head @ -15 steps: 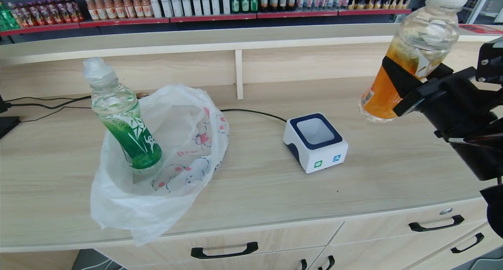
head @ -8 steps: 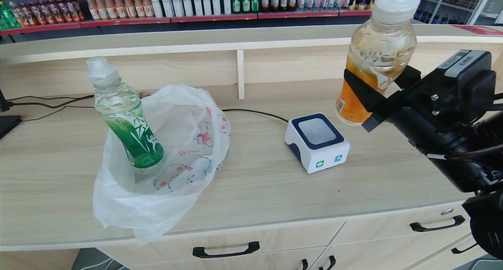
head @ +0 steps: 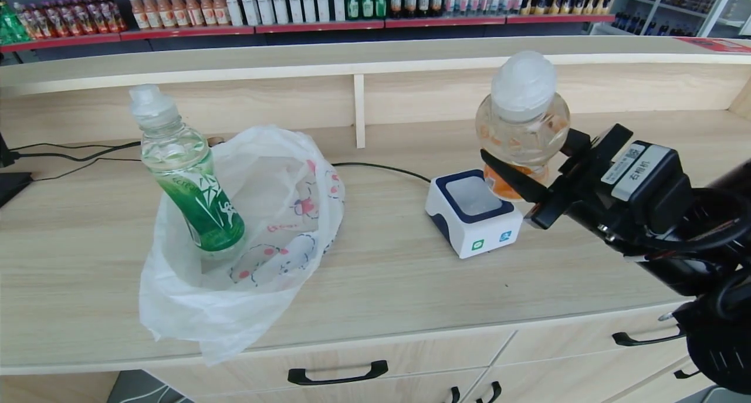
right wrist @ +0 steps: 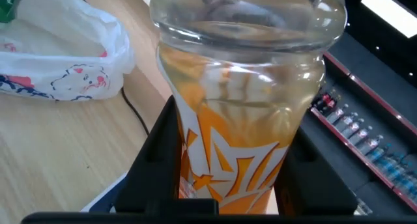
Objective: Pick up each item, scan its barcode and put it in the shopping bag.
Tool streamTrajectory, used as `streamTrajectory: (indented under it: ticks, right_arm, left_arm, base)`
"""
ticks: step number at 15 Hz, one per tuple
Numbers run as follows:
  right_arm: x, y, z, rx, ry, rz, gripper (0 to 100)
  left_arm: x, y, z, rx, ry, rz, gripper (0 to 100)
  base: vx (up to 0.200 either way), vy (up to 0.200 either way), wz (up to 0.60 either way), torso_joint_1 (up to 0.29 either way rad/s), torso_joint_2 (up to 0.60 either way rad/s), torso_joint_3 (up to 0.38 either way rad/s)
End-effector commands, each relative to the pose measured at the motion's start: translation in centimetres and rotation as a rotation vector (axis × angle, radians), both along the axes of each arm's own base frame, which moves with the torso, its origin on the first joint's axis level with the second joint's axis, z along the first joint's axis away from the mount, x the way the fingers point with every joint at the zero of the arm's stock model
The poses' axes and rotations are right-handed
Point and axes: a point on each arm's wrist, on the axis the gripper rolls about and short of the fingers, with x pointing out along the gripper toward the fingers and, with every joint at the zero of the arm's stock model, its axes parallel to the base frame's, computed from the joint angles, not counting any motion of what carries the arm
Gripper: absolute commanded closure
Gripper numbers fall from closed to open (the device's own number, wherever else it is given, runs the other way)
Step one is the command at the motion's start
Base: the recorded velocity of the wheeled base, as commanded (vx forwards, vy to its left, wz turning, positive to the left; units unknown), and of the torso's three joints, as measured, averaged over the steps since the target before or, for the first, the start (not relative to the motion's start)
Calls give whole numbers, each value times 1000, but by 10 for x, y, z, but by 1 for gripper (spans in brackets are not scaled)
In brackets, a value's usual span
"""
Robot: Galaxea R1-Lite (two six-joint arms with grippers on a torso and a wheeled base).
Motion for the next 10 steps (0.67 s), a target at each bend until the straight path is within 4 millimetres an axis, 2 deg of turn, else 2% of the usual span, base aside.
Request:
streamTrajectory:
  ticks: [1, 6, 10]
  right_arm:
    - [9, -2, -4, -26, -7, -3, 100]
    - [27, -3, 31, -33, -174, 90, 100]
    - [23, -5, 19, -72, -152, 84, 100]
  left_arm:
    - [0, 0, -1, 0, 9, 2, 0]
    - [0, 0, -1, 0, 9, 0, 0]
    - [0, 0, -1, 0, 9, 0, 0]
  base:
    - [0, 0, 0, 0, 0, 0]
    - [0, 0, 0, 0, 0, 0]
    - [0, 0, 0, 0, 0, 0]
